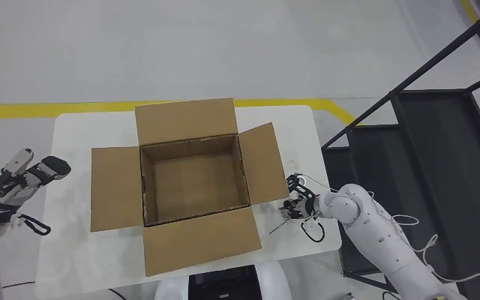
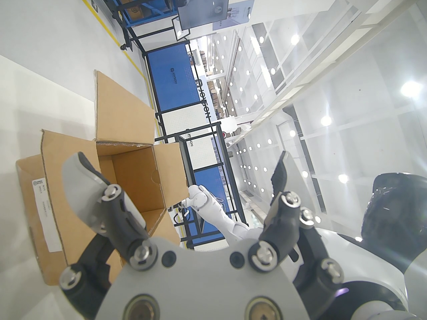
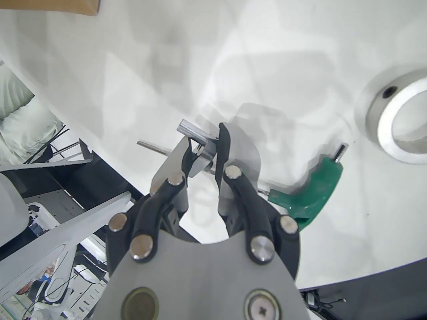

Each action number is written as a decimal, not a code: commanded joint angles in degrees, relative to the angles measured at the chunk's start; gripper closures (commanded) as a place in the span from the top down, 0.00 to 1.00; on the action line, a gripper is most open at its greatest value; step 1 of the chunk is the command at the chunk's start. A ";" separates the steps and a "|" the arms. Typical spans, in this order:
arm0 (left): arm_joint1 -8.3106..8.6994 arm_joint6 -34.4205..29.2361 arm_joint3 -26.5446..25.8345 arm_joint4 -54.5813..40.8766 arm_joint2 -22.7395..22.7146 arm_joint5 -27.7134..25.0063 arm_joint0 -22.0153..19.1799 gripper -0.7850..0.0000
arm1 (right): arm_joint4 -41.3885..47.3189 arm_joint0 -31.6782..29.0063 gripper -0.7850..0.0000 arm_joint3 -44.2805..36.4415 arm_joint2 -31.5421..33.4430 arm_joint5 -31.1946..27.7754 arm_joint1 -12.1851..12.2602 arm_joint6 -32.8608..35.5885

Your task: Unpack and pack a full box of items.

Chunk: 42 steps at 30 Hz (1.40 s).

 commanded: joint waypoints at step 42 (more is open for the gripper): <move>0.17 4.26 0.10 2.92 -1.87 0.36 0.16 1.00 | 15.87 -4.89 1.00 -15.67 10.64 -21.37 2.15 -27.09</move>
